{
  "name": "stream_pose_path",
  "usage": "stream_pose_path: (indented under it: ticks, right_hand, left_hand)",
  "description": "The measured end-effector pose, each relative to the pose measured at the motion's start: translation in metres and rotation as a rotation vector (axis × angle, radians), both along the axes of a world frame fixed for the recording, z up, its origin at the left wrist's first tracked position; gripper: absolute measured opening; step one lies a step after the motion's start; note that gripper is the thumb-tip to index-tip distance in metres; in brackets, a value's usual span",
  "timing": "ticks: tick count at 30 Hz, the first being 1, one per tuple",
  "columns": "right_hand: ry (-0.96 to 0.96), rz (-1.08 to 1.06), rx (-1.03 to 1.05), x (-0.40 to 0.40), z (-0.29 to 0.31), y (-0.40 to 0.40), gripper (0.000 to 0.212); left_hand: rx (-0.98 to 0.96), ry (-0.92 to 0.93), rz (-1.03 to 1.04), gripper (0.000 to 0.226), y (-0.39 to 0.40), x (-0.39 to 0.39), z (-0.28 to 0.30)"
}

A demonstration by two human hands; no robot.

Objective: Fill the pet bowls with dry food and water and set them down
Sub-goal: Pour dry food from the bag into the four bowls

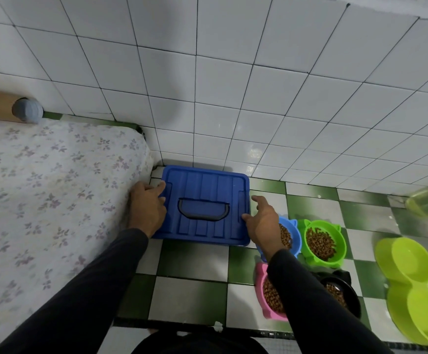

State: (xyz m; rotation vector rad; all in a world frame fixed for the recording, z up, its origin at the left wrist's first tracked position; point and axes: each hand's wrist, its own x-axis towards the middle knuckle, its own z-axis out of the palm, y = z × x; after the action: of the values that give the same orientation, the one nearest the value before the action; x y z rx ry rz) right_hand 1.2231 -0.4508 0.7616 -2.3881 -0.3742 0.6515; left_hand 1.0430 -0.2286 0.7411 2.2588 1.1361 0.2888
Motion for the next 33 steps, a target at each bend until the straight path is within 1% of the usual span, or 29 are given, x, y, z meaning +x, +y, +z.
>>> stream_pose_path:
  ticks: [2, 4, 7, 11, 12, 13, 15, 16, 18, 20, 24, 26, 29, 33]
  right_hand:
    - [0.104, -0.044, 0.031, 0.004, 0.001, -0.001, 0.06]
    - [0.137, -0.042, 0.018, 0.007, 0.001, 0.0, 0.063]
    - [0.093, -0.022, -0.016, 0.007, 0.002, 0.002, 0.064]
    - [0.007, 0.022, -0.043, 0.005, 0.002, 0.004, 0.064]
    - [-0.015, 0.04, -0.048, 0.005, 0.002, 0.005, 0.062]
    - [-0.041, 0.065, -0.066, 0.004, 0.002, 0.006, 0.058]
    - [-0.077, 0.107, -0.111, 0.003, 0.003, 0.009, 0.051]
    - [-0.087, 0.124, -0.136, 0.003, 0.004, 0.01, 0.048]
    - [-0.119, 0.18, -0.202, 0.003, 0.004, 0.012, 0.048]
    - [-0.154, 0.223, -0.256, 0.004, 0.004, 0.014, 0.053]
    - [-0.212, 0.248, -0.315, 0.003, 0.003, 0.019, 0.059]
    - [-0.222, 0.246, -0.308, 0.001, 0.002, 0.02, 0.057]
    - [-0.236, 0.285, -0.308, -0.003, 0.001, 0.026, 0.047]
    - [-0.247, 0.354, -0.381, -0.008, 0.001, 0.032, 0.039]
  left_hand:
    - [-0.047, -0.062, 0.015, 0.051, -0.003, -0.001, -0.001]
    - [-0.119, -0.127, 0.055, 0.051, -0.003, -0.002, -0.002]
    - [-0.144, -0.136, 0.09, 0.05, -0.002, -0.002, 0.0]
    - [-0.089, -0.167, 0.081, 0.064, -0.009, 0.0, 0.003]
    - [-0.082, -0.175, 0.097, 0.064, -0.01, 0.001, 0.002]
    - [-0.072, -0.171, 0.108, 0.059, -0.01, 0.001, 0.002]
    - [-0.039, -0.128, 0.116, 0.047, -0.01, 0.003, 0.001]
    - [-0.021, -0.103, 0.116, 0.044, -0.011, 0.003, 0.001]
    - [0.002, -0.075, 0.119, 0.044, -0.012, 0.004, 0.003]
    - [0.026, -0.059, 0.106, 0.043, -0.013, 0.005, 0.006]
    - [0.112, 0.026, 0.039, 0.042, -0.015, 0.008, 0.009]
    - [0.143, 0.083, 0.019, 0.042, -0.016, 0.009, 0.01]
    - [0.188, 0.156, -0.031, 0.04, -0.017, 0.009, 0.012]
    - [0.25, 0.296, -0.106, 0.047, -0.018, 0.009, 0.016]
